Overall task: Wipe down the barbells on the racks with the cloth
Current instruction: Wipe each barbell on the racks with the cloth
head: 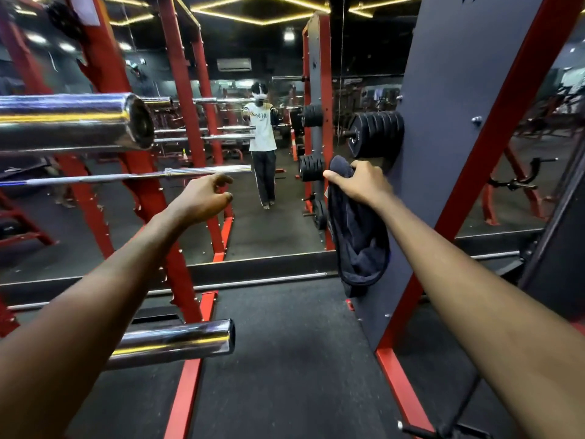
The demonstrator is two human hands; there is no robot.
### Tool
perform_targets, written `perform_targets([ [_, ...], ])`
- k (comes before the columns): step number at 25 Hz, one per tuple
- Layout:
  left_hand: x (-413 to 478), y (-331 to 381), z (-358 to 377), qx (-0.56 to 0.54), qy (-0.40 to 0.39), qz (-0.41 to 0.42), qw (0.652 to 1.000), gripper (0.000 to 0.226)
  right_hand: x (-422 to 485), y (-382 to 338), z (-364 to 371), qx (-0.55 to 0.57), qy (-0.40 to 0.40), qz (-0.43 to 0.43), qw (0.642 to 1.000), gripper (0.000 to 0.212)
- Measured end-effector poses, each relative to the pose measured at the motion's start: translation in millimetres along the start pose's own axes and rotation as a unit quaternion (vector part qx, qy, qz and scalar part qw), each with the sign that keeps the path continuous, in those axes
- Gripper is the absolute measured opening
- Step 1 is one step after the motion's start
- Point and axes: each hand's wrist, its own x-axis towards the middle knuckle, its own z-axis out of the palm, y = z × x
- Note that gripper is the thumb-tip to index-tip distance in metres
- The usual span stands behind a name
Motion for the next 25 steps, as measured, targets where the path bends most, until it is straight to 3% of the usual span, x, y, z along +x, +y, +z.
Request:
perform_targets([
  [15, 101.0, -50.4, 33.3, 0.022, 0.043, -0.087, 0.995, 0.042, 161.4, -20.4, 76.8, 0.002, -0.051, -0.095, 0.994, 0.076],
  [25, 180.0, -97.1, 53.2, 0.041, 0.065, -0.131, 0.988, 0.042, 261.3, -58.2, 167.3, 0.034, -0.110, -0.136, 0.984, 0.078],
])
